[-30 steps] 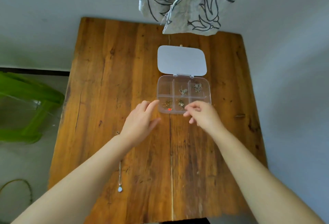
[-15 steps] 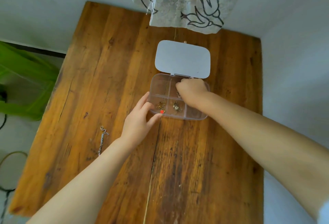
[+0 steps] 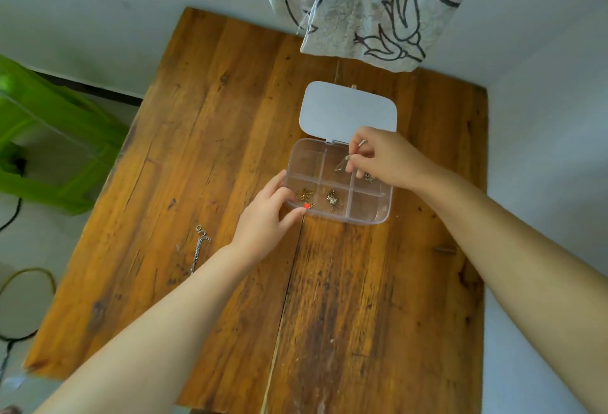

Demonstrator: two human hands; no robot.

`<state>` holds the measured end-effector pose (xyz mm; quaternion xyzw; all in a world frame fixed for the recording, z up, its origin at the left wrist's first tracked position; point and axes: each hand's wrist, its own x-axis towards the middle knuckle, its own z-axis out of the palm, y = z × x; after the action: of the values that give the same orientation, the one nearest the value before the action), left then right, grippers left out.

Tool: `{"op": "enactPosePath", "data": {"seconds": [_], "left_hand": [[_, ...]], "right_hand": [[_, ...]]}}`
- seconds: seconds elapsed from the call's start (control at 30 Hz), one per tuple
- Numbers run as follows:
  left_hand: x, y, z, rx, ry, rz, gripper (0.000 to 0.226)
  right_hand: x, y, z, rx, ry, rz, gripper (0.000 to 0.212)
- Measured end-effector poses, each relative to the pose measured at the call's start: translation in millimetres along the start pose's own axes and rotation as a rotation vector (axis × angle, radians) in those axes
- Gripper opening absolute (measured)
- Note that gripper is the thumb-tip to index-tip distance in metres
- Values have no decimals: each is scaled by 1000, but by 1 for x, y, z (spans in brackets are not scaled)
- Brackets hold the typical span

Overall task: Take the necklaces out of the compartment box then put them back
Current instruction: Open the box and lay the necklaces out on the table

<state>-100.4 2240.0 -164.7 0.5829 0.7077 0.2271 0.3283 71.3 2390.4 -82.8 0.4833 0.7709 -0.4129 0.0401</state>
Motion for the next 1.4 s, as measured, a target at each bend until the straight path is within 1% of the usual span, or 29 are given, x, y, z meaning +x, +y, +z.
{"op": "enactPosePath", "data": {"seconds": [0.1, 0.17, 0.27, 0.33, 0.37, 0.4, 0.47, 0.5, 0.53, 0.6, 0.7, 0.77, 0.8, 0.83, 0.93, 0.97, 1.0, 1.03, 1.07, 1.17, 1.3, 1.4], "left_hand": [[-2, 3, -7, 16, -12, 10, 21], [-4, 8, -14, 6, 22, 36, 27], [-4, 24, -29, -106, 57, 103, 42], [-6, 38, -40, -217, -2, 130, 50], [-7, 45, -47, -269, -53, 133, 50], [-8, 51, -54, -314, -107, 131, 46], [-13, 58, -66, -386, -199, 112, 25], [-16, 58, -71, -425, -229, 93, 15], [-19, 57, -76, -457, -243, 78, 15], [-27, 49, -86, -485, -262, 50, 19], [-42, 33, -101, -485, -298, -30, 22], [-56, 21, -107, -496, -338, -100, 22], [-63, 15, -108, -513, -364, -134, 23], [-71, 11, -108, -544, -392, -168, 23], [-96, -1, -101, -640, -466, -257, 25], [-105, -4, -97, -652, -487, -283, 25], [-112, -8, -93, -660, -502, -312, 26], [-119, -12, -88, -665, -513, -351, 27], [-127, -18, -83, -667, -521, -396, 27], [-150, -35, -69, -699, -507, -568, 20], [-172, -48, -55, -782, -395, -801, 18], [-178, -53, -42, -767, -322, -893, 18]], "right_hand": [[-16, -18, -11, 109, -21, 17, 16], [-27, -32, -14, 135, -15, -6, 16], [-44, -53, -16, 231, -22, -55, 14], [-55, -67, -15, 314, -50, -76, 15], [-60, -73, -14, 361, -64, -84, 16], [-64, -79, -12, 403, -70, -91, 17], [-70, -86, -6, 471, -53, -86, 19], [-71, -88, -3, 493, -35, -75, 19], [-73, -90, 1, 491, -10, -58, 19], [-73, -90, 10, 435, 58, -10, 18], [-74, -88, 28, 354, 201, 71, 19], [-77, -86, 43, 370, 297, 98, 19], [-78, -86, 52, 431, 334, 117, 19], [-79, -86, 61, 542, 358, 148, 19], [-81, -93, 89, 1085, 336, 271, 18], [-81, -95, 98, 1217, 327, 302, 17], [-81, -96, 105, 1274, 321, 317, 16], [-81, -95, 111, 1260, 308, 319, 15], [-80, -96, 119, 1184, 288, 317, 15], [-77, -95, 146, 878, 220, 303, 18], [-64, -90, 176, 656, 144, 304, 15], [-53, -85, 191, 503, 128, 292, 13]]}}
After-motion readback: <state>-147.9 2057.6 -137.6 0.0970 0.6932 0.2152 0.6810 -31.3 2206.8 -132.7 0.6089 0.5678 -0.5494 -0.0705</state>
